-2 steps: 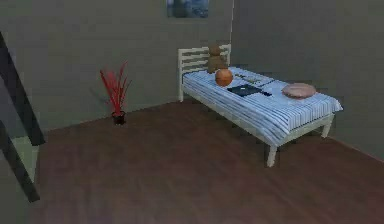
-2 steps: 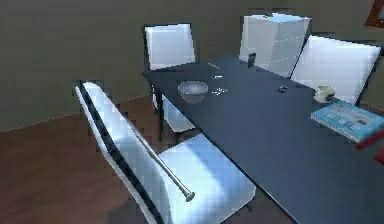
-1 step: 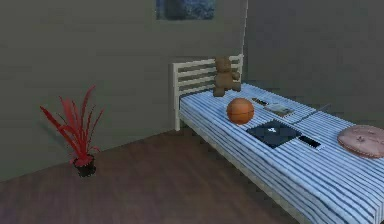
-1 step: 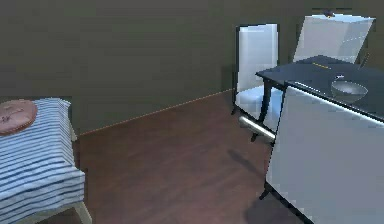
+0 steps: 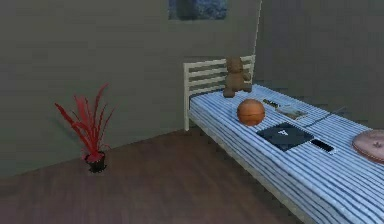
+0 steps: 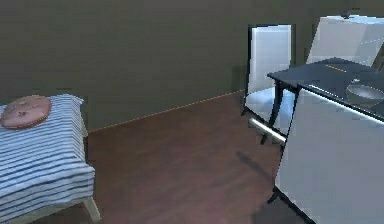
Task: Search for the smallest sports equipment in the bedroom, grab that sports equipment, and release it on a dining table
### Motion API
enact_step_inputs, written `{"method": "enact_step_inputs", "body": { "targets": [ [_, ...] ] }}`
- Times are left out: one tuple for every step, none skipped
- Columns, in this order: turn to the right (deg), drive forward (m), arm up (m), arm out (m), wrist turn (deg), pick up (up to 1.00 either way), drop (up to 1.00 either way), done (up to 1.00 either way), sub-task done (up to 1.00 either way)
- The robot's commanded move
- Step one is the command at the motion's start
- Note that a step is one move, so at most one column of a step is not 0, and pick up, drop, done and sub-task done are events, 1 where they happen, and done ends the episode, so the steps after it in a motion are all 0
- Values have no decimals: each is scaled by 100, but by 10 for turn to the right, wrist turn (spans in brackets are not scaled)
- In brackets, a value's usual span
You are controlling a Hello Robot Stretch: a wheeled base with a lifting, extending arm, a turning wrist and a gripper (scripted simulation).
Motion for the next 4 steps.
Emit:
{"method": "enact_step_inputs", "body": {
  "targets": [
    [0,85,0,0,0,0,0,0,0],
    [-450,0,0,0,0,0,0,0,0],
    [-90,0,0,0,0,0,0,0,0],
    [0,0,50,0,0,0,0,0,0]
  ]
}}
